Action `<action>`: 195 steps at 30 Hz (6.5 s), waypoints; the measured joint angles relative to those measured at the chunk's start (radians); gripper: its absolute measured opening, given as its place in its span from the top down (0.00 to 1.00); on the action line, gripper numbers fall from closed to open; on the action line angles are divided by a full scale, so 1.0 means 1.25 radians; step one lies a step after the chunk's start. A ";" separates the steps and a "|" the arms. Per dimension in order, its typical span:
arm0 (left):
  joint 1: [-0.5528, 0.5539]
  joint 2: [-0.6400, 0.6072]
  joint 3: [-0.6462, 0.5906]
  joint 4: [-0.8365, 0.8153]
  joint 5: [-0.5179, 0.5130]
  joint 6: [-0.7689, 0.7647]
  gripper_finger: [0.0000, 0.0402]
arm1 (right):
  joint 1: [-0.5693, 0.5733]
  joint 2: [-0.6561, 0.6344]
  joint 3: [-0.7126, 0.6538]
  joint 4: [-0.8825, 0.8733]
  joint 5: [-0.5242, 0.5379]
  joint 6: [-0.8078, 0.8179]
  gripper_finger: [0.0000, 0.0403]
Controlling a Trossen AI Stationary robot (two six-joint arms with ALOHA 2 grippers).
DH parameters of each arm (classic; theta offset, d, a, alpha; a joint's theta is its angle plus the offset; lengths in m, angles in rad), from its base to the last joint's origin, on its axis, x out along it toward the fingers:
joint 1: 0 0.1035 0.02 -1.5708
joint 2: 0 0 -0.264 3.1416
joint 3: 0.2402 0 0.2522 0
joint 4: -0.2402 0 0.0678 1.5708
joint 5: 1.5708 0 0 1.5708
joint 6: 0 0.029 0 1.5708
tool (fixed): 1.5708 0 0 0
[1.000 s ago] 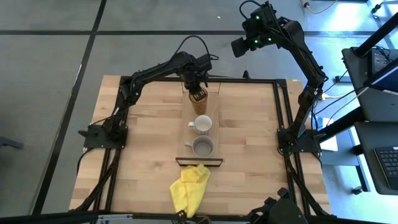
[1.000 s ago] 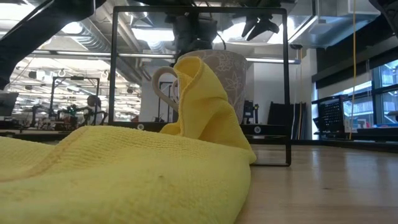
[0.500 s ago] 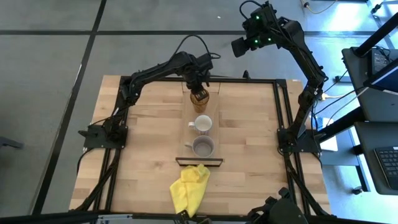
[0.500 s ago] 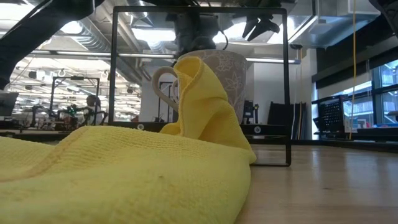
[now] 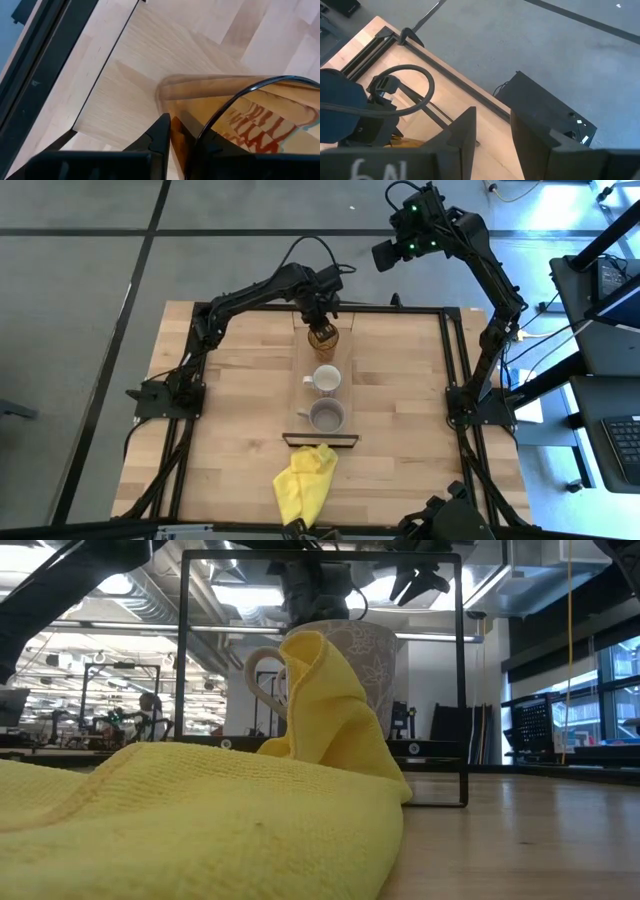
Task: Stack small to large cups/mugs on shelf
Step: Put the brown cup on the shelf, then return to Home Position
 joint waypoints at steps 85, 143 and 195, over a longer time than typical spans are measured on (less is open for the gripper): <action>-0.031 -0.181 0.077 -0.146 -0.187 -0.028 0.82 | 0.291 -0.006 -0.514 0.059 -0.159 -0.048 0.70; -0.005 -0.244 -0.074 -0.104 -0.184 0.027 0.82 | 0.418 -0.019 -0.554 0.295 -0.074 0.055 0.70; -0.330 -1.730 -1.501 1.090 -0.272 -0.134 0.82 | 0.428 -0.998 -1.280 1.103 -0.046 -0.140 0.70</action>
